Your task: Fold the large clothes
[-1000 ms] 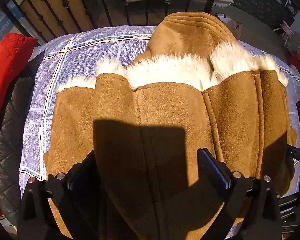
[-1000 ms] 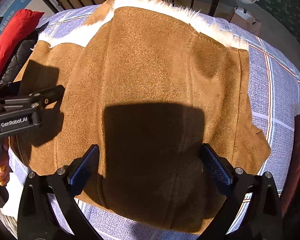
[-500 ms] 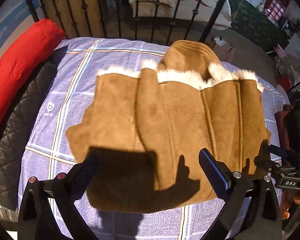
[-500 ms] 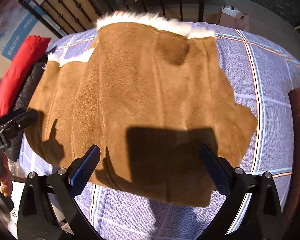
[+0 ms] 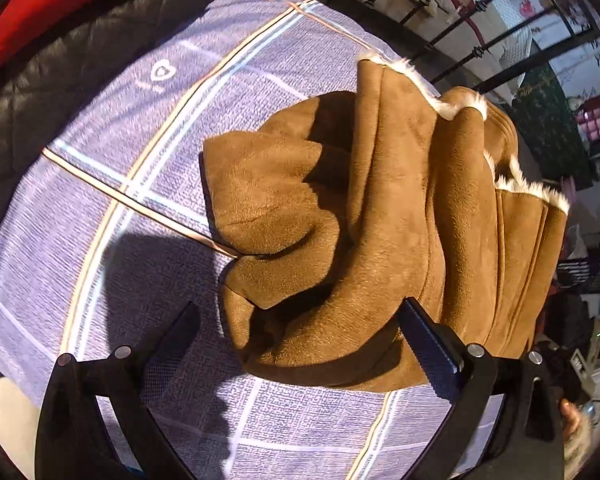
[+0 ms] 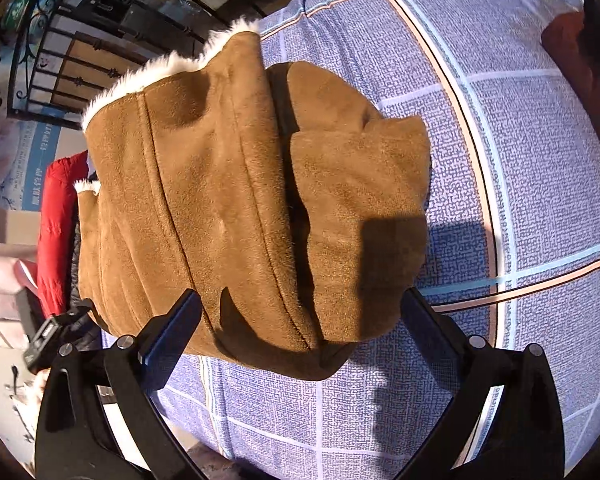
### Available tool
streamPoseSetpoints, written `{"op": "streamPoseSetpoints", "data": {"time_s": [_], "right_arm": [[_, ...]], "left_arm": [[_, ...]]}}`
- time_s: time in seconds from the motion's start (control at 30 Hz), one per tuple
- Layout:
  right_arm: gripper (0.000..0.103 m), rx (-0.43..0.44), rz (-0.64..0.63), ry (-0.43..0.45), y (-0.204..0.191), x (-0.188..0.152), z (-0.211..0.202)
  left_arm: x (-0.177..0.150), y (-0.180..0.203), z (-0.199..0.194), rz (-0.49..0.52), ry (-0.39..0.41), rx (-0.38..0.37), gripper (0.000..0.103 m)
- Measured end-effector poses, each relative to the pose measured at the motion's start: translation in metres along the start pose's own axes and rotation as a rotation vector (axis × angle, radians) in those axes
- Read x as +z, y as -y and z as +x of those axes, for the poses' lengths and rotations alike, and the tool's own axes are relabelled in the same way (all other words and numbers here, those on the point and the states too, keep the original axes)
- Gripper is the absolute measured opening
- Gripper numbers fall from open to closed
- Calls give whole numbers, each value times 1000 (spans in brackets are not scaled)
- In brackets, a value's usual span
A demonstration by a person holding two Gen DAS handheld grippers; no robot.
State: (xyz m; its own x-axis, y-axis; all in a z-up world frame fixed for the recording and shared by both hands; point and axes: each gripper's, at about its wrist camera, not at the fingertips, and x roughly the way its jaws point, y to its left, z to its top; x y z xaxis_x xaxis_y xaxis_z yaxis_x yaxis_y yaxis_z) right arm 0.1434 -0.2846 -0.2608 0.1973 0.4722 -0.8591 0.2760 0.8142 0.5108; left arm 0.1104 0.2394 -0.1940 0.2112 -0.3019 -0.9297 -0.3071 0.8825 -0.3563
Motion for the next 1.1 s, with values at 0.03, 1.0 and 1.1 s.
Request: {"op": "streamPoseSetpoints", "data": {"time_s": [0.03, 1.0, 1.1], "right_arm": [[98, 4, 9, -2, 1, 1, 3], [98, 69, 61, -78, 37, 17, 32], [99, 73, 57, -81, 37, 23, 38]], "left_arm": [[0, -6, 4, -28, -11, -35, 98], [16, -17, 34, -82, -49, -184, 99], [17, -16, 37, -83, -52, -193, 99]]}}
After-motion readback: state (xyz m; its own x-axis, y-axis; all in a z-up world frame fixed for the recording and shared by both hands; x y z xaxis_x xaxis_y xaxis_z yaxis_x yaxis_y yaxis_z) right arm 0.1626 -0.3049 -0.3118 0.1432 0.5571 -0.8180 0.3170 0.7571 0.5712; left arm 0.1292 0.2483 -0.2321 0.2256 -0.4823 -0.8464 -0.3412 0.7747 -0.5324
